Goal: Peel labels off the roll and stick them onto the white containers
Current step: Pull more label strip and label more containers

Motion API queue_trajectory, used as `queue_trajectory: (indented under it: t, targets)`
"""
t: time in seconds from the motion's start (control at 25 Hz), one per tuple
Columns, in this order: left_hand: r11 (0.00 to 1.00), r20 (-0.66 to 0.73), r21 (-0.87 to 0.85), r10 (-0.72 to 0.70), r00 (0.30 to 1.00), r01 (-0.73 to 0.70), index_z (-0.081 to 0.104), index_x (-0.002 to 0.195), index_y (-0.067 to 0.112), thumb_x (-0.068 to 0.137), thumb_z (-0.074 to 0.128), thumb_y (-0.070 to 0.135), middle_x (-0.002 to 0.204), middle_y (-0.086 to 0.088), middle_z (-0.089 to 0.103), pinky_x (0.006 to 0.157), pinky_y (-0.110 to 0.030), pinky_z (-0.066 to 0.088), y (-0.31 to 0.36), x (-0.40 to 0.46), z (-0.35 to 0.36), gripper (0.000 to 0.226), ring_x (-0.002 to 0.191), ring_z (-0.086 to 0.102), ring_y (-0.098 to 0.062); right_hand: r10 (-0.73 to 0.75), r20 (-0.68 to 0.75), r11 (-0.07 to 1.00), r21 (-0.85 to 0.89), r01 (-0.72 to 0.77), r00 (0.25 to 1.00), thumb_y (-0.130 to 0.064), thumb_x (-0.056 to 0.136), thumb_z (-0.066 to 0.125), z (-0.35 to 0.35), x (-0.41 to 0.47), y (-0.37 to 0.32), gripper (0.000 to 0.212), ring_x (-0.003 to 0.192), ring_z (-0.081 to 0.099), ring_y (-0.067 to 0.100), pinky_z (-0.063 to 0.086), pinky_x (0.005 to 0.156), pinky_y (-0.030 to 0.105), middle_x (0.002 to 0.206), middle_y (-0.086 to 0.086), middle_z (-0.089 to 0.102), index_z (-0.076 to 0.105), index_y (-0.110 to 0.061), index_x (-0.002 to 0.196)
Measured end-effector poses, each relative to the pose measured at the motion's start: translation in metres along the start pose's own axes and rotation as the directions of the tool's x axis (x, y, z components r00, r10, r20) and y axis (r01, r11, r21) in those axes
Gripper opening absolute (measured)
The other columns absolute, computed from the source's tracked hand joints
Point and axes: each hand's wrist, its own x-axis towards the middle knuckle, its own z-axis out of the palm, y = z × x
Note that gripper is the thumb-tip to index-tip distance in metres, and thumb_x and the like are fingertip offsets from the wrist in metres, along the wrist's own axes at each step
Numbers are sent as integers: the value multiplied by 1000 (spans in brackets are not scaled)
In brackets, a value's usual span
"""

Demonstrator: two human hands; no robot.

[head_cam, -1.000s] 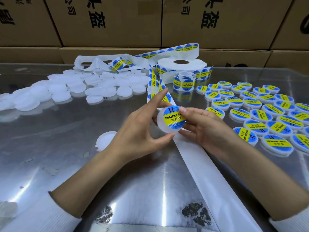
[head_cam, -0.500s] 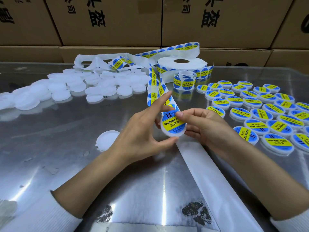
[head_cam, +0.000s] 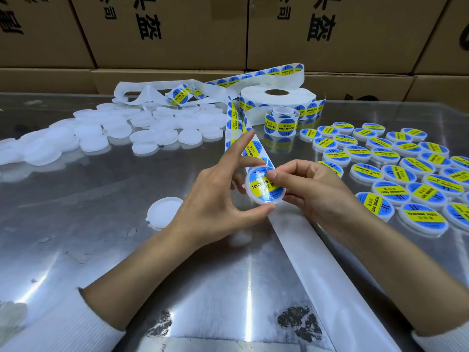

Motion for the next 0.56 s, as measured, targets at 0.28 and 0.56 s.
queue_trajectory:
  t: [0.28,0.56]
  targets:
    - [989,-69,-127,-78,995,69,26,145,19,61,86,27,109,15,66,70,-18,47,0,2,0,103,64,56,-11,-205,-33,964,-180,196,978,-2,85,62,12,-1,-1,14,68,61,12,51,59,22,81,9,61,54,-12,79]
    - [995,-37,-93,-37,999,34,33,142,16,63,87,22,111,11,66,69,-14,45,2,0,0,96,64,53,-11,-89,71,987,-130,98,993,-23,67,72,1,-6,-8,88,69,64,13,57,68,33,67,2,64,25,-47,138]
